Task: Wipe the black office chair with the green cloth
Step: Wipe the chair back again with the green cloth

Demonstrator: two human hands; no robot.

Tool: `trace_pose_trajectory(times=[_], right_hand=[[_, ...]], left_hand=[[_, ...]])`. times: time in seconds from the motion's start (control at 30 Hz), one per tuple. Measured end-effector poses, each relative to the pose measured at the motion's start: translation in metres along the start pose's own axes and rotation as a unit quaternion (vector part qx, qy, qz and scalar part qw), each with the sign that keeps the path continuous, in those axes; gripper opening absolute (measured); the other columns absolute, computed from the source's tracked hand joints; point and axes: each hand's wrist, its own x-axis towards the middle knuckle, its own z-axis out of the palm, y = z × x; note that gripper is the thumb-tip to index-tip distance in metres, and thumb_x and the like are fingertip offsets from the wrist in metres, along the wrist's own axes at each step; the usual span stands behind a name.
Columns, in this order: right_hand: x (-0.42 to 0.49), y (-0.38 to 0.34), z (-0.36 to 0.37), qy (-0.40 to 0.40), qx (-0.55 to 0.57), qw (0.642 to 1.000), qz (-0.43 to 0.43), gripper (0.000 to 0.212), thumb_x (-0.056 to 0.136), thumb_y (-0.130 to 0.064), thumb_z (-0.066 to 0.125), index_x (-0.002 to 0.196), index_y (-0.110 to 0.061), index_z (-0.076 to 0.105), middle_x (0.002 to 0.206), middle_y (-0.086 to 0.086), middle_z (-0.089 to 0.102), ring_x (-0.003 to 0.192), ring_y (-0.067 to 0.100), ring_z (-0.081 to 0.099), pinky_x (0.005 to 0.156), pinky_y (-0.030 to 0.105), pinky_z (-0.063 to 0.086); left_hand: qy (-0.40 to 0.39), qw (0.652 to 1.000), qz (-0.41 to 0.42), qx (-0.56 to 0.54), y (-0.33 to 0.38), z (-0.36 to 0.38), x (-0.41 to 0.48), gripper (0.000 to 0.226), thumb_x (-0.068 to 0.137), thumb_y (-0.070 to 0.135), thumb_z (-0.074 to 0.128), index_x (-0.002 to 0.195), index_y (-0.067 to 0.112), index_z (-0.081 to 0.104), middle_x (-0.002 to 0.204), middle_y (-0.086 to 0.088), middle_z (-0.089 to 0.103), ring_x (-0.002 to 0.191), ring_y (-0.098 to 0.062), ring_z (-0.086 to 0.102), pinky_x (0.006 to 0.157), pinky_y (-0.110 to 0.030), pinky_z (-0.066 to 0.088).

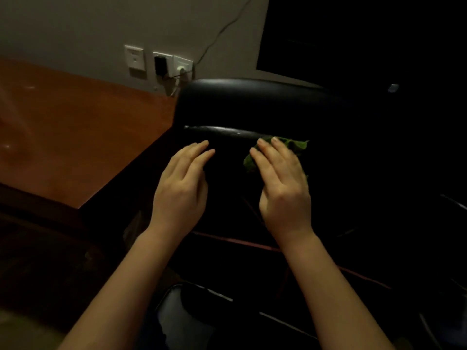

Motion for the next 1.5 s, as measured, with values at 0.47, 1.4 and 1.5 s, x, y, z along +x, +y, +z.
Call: trace_pose_trajectory(times=[0.47,1.4,1.5], right_hand=[[-0.049,0.091,-0.084,0.082,-0.083,0.984,0.134,0.036,0.096,0.006,0.042,0.124,-0.001,0.063,0.131,0.014,0.059,0.13,0.029,0.049,0.109,0.042,0.04],[-0.074,0.085,-0.092,0.18,-0.058,0.952,0.24,0.038,0.094,0.01,0.042,0.126,0.001,0.06,0.132,0.011,0.057,0.133,0.024,0.045,0.113,0.031,0.035],[-0.057,0.059,-0.067,0.137,-0.054,0.967,0.207,0.038,0.096,0.005,0.038,0.126,0.0,0.06,0.133,0.011,0.058,0.134,0.025,0.044,0.111,0.04,0.039]], left_hand=[[0.024,0.989,0.142,-0.03,0.105,0.058,0.04,0.036,0.095,0.005,0.055,0.131,-0.002,0.056,0.141,-0.018,0.051,0.135,-0.034,0.043,0.11,-0.056,0.035],[0.03,0.981,0.155,-0.108,0.104,0.066,0.034,0.036,0.096,-0.003,0.047,0.131,-0.005,0.055,0.139,-0.018,0.052,0.136,-0.031,0.042,0.115,-0.048,0.033],[0.047,0.987,0.119,-0.095,0.076,0.054,0.03,0.034,0.095,-0.003,0.049,0.129,-0.007,0.056,0.138,-0.019,0.052,0.134,-0.032,0.044,0.112,-0.051,0.035]])
